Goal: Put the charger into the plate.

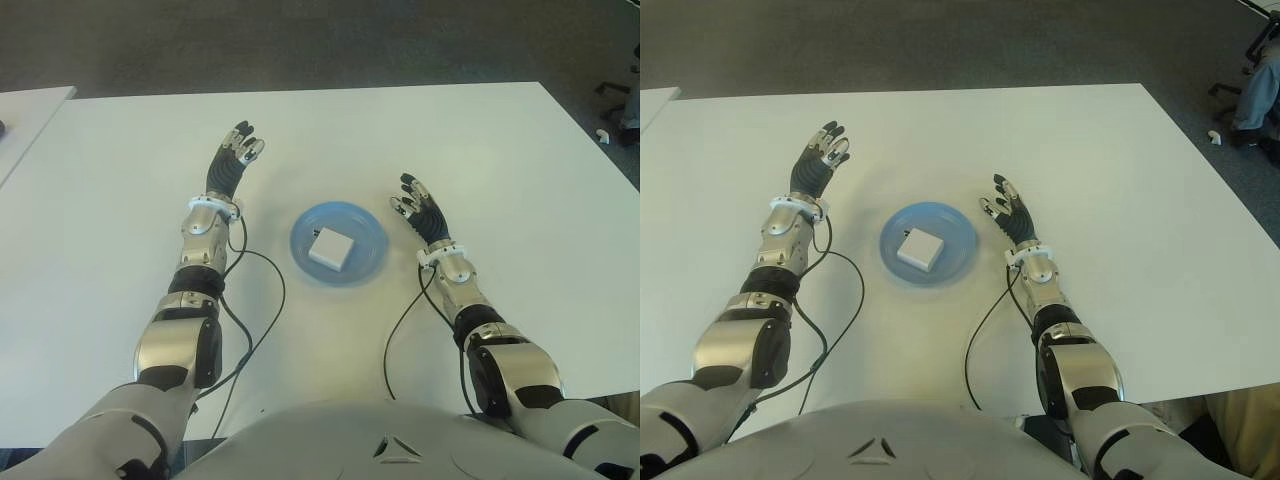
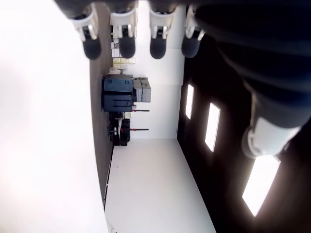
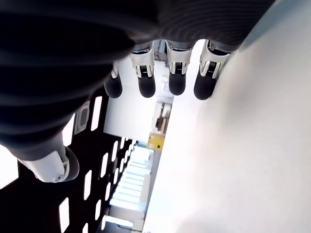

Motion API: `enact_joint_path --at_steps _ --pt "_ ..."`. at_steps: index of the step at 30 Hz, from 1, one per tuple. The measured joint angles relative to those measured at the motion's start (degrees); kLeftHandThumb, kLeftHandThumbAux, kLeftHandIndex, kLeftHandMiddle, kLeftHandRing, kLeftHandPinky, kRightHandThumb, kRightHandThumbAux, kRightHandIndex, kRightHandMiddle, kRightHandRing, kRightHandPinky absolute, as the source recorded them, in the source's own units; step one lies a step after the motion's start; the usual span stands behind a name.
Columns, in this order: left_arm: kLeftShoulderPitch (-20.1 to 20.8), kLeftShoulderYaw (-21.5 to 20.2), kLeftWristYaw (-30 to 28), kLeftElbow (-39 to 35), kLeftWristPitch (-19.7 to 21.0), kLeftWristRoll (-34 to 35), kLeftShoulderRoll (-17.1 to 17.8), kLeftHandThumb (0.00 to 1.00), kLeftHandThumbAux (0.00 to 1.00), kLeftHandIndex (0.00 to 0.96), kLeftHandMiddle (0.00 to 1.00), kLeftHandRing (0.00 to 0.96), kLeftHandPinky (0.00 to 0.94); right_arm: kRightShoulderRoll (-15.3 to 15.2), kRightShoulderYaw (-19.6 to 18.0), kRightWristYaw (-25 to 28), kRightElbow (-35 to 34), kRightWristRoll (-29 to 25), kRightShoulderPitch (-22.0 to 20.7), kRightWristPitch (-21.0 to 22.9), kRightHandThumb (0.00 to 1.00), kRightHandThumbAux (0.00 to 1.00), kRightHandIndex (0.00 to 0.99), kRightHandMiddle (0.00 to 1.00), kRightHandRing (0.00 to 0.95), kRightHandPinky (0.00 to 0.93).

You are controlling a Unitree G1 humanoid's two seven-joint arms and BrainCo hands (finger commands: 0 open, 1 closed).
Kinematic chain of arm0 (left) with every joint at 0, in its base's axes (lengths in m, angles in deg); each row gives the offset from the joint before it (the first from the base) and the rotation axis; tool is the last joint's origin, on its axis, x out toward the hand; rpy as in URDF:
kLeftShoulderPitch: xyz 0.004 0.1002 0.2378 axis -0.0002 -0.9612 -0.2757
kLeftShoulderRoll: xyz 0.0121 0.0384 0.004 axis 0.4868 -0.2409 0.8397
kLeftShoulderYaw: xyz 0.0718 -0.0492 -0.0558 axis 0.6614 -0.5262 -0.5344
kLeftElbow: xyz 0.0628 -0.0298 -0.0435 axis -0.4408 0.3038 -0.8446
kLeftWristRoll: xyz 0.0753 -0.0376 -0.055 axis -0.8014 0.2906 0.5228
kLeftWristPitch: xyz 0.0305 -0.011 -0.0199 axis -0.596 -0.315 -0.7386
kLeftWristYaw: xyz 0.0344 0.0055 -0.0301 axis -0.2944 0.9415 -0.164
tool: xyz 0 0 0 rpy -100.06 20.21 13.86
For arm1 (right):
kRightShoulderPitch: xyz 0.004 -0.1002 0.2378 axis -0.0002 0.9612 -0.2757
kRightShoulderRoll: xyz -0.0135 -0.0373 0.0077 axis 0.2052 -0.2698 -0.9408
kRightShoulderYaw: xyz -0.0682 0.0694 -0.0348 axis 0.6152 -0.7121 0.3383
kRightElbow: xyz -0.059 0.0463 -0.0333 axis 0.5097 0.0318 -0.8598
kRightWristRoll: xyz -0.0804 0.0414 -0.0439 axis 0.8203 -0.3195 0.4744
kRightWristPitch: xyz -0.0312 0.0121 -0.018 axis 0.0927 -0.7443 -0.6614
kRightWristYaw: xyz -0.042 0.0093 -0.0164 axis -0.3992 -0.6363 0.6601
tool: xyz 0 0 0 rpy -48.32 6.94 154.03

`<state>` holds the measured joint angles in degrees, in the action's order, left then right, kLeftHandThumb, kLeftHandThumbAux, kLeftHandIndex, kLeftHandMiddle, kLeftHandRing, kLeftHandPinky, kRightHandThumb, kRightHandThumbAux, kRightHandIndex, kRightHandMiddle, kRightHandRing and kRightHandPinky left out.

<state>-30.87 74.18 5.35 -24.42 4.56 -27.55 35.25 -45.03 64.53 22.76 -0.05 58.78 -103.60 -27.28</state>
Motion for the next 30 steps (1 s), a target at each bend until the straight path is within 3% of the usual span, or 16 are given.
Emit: enact_joint_path --at_steps 14,30 --pt "-5.0 0.5 1.1 -1.0 1.7 -0.2 -1.3 0.024 0.489 0.000 0.000 0.000 0.000 0.1 0.0 -0.3 -1.0 0.0 0.1 1.2 0.063 0.581 0.000 0.029 0.018 0.014" --pt "-6.8 1.2 7.1 -1.5 3.4 -2.4 -2.4 0.048 0.477 0.000 0.000 0.000 0.000 0.3 -0.2 -0.3 -2.2 -0.1 0.3 2.4 0.065 0.606 0.000 0.030 0.017 0.013"
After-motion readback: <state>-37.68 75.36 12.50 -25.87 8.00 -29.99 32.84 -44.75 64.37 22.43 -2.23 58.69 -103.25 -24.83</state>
